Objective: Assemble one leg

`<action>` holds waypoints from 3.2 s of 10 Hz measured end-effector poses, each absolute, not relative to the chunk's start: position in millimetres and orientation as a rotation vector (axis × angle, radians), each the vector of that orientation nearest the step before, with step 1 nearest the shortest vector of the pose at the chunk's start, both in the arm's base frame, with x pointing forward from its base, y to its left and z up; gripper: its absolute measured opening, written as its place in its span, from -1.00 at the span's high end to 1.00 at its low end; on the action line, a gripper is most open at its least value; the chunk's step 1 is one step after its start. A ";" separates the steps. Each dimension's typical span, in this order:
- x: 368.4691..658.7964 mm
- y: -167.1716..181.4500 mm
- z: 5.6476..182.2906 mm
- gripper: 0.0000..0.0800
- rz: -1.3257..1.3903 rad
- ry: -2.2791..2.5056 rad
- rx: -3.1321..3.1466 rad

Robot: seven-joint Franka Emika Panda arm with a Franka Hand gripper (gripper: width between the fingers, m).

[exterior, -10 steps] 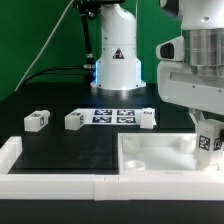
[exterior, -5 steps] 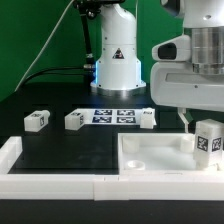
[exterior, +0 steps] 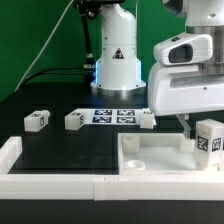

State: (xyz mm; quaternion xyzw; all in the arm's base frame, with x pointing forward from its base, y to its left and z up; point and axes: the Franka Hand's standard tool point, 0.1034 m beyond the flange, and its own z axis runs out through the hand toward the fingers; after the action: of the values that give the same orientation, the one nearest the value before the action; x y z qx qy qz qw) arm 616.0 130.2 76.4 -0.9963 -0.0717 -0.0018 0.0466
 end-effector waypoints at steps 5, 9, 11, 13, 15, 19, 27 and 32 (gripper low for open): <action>617.4 127.4 76.1 -0.33 -0.034 -0.555 -3.007; 618.0 124.2 76.0 0.25 -0.033 -0.516 -3.017; 617.6 124.5 76.1 0.25 -0.017 -0.138 -3.056; 617.6 123.9 75.0 0.25 0.001 0.239 -3.048; 617.8 123.6 73.7 0.25 0.022 0.705 -2.970; 617.2 125.0 73.5 0.25 0.058 1.250 -2.785; 616.7 128.9 73.5 -0.61 0.018 0.568 -3.005; 620.0 127.4 75.1 -0.62 -0.036 -0.514 -3.106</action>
Offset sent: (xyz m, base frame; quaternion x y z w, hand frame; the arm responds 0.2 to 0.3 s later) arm 0.0000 0.0000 0.0000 0.0000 0.0000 0.0000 1.0000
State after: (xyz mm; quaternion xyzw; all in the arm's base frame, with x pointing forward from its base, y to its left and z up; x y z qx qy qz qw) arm 620.0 127.4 75.1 -0.9865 -0.1634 -0.0114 -0.0036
